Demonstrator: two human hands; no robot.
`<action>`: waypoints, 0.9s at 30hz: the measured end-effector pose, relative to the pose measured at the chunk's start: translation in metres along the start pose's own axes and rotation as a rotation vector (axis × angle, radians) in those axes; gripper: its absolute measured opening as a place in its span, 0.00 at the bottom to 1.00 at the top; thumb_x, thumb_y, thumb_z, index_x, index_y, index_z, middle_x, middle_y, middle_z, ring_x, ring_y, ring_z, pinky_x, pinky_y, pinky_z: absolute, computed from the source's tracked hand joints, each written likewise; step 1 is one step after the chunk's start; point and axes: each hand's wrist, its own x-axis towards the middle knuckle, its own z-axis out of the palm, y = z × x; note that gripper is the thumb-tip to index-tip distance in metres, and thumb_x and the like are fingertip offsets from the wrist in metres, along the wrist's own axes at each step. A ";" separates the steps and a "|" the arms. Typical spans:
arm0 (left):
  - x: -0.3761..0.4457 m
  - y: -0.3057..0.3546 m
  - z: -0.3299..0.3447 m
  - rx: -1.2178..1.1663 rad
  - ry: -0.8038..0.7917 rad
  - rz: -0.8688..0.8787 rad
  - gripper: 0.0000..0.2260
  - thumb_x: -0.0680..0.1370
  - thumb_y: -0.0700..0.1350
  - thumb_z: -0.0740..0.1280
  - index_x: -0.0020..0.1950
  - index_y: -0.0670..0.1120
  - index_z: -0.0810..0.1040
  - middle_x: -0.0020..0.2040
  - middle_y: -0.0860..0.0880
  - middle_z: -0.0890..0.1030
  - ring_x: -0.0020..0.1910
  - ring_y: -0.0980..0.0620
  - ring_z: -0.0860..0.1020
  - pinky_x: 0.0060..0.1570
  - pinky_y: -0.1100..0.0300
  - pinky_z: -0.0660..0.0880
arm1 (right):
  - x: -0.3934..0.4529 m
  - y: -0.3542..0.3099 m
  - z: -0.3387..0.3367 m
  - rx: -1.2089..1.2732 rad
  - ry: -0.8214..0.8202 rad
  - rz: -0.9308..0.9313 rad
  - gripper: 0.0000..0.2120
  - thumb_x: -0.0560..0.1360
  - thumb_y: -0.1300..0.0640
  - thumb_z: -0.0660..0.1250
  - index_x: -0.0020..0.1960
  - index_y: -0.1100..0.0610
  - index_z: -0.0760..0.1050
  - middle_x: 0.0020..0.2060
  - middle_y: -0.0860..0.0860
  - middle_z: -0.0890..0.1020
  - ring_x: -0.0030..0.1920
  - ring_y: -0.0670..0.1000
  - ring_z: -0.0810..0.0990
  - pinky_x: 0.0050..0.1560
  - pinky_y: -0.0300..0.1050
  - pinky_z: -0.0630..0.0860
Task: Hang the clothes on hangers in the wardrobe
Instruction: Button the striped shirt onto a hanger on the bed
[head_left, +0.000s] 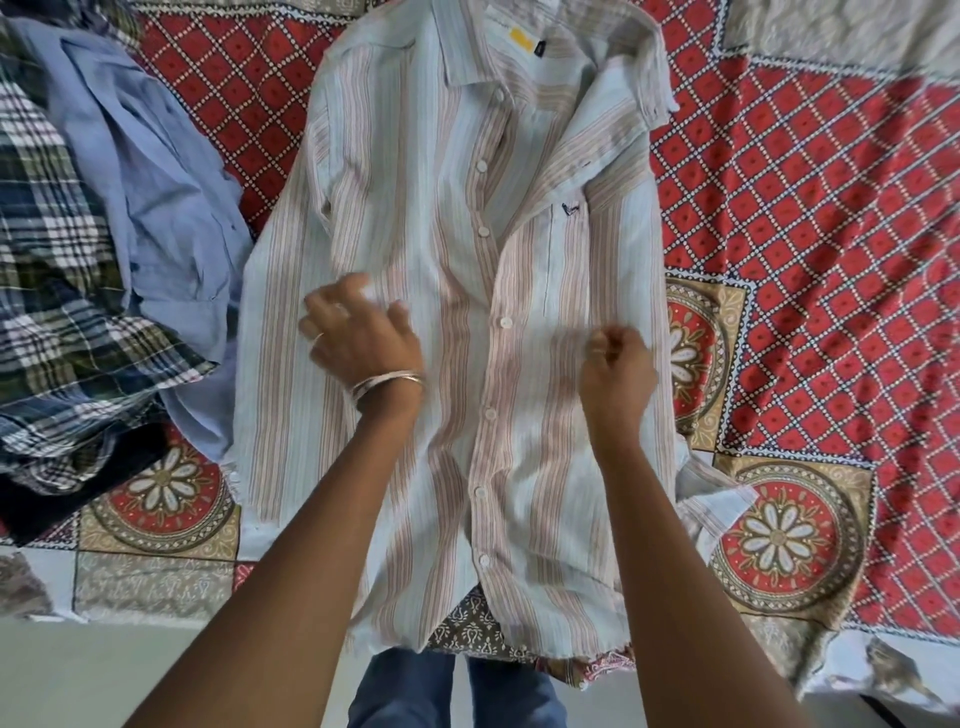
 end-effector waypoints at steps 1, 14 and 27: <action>0.004 -0.009 -0.003 0.043 -0.035 -0.149 0.20 0.75 0.48 0.69 0.65 0.43 0.70 0.65 0.39 0.68 0.64 0.37 0.67 0.54 0.44 0.70 | 0.002 0.009 -0.004 -0.082 0.055 -0.008 0.08 0.77 0.64 0.60 0.54 0.61 0.76 0.47 0.56 0.80 0.49 0.55 0.78 0.48 0.47 0.74; 0.006 -0.062 -0.008 -0.358 -0.147 -0.082 0.16 0.72 0.46 0.72 0.30 0.42 0.69 0.30 0.44 0.70 0.31 0.46 0.69 0.34 0.56 0.64 | -0.019 0.031 -0.012 -0.410 0.067 0.011 0.21 0.71 0.48 0.74 0.60 0.53 0.74 0.65 0.56 0.66 0.66 0.60 0.60 0.62 0.60 0.59; 0.005 -0.066 -0.046 -0.772 -0.427 -0.178 0.23 0.72 0.39 0.73 0.64 0.43 0.69 0.54 0.46 0.77 0.48 0.56 0.81 0.42 0.62 0.79 | -0.048 0.026 -0.028 0.351 -0.198 -0.058 0.10 0.81 0.50 0.61 0.45 0.56 0.72 0.36 0.50 0.74 0.37 0.48 0.72 0.36 0.45 0.69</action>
